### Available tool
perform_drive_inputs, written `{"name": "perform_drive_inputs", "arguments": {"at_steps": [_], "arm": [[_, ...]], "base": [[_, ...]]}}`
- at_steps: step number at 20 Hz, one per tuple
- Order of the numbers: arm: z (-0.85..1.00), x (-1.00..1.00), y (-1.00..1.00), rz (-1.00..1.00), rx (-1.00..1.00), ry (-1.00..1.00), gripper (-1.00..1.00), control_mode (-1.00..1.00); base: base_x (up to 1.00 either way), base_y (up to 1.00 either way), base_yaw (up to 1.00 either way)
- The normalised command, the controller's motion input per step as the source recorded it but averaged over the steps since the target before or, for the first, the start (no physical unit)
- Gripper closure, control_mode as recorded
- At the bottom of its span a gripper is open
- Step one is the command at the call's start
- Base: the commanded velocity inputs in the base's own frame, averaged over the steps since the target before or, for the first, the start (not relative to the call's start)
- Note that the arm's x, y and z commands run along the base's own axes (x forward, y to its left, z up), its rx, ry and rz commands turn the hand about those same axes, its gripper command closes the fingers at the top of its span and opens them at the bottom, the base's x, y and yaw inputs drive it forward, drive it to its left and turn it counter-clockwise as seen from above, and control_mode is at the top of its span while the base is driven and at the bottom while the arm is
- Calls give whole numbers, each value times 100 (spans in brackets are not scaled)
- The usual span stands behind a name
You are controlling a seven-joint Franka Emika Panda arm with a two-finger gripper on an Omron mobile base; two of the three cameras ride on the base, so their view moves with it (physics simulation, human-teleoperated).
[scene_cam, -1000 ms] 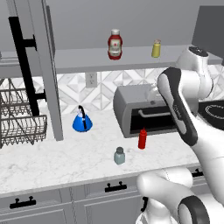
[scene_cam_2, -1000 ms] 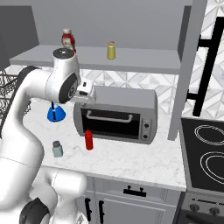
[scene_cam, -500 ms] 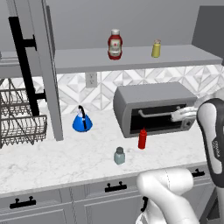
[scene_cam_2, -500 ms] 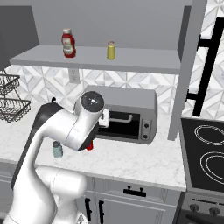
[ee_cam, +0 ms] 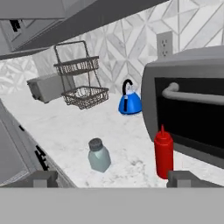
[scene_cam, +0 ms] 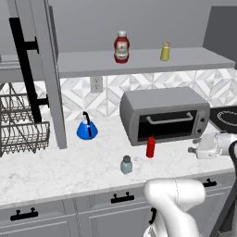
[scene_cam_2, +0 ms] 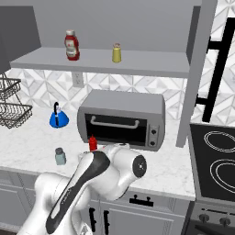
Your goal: Put the shaker and condiment bottle from the counter next to their counterparts in the cabinet.
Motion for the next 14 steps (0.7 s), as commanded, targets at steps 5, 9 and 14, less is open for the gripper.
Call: {"name": "perform_drive_inputs", "arguments": {"at_steps": [5, 9, 14], "arm": [[-21, 1, -2, -1, 14, -10, -100, -100], [-70, 33, 23, -2, 0, 0, -100, -100], [-59, 66, 12, 0, 0, 13, -100, -100]], "base": [[0, 0, 0], [0, 0, 0], [0, 0, 0]]}}
